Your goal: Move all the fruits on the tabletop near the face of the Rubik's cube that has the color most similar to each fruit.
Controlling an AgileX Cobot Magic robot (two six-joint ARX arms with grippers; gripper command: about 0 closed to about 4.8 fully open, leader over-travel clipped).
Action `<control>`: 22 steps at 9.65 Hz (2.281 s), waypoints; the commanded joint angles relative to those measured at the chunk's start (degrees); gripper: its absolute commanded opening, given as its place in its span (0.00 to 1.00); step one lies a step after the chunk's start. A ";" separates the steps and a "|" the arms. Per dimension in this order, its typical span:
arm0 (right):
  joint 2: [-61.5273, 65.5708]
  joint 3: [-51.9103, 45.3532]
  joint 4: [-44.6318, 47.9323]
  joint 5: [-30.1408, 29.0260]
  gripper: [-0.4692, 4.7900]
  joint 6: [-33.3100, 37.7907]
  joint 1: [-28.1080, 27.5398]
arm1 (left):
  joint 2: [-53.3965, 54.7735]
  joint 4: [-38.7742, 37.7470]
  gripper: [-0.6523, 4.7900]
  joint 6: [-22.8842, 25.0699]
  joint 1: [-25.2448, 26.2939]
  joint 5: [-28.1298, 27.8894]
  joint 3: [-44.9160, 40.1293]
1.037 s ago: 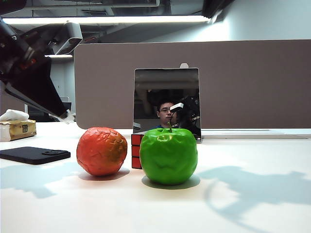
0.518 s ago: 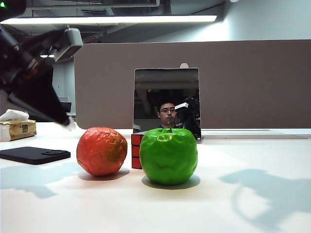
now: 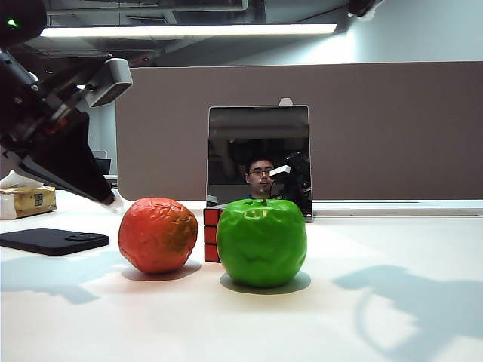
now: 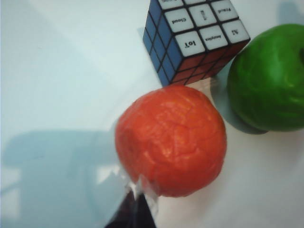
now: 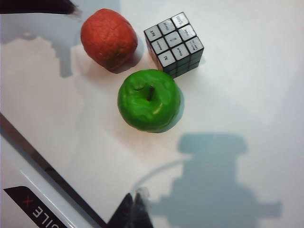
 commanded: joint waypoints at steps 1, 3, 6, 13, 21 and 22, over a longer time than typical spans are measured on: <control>-0.17 0.20 2.32 0.11 0.09 0.39 0.02 | 1.55 2.75 0.11 -2.75 -2.19 2.93 -0.09; -0.17 0.20 2.67 0.11 0.09 0.39 0.04 | 1.70 6.84 0.11 -6.12 -7.48 2.36 -0.09; -0.48 0.20 2.21 -0.02 0.09 0.37 0.04 | 6.21 7.82 0.11 -8.11 -10.08 -1.03 -0.11; 0.00 -6.62 7.37 -4.66 0.09 1.60 0.02 | 1.73 5.88 0.11 -8.11 -10.05 0.63 -0.09; 12.98 -13.86 28.85 -10.97 0.09 6.27 8.70 | -6.43 2.89 0.11 -8.70 -10.03 -3.98 -0.07; 14.82 -13.86 29.38 -10.62 0.09 6.40 8.46 | -6.43 2.89 0.11 -8.72 -10.03 -3.98 -0.07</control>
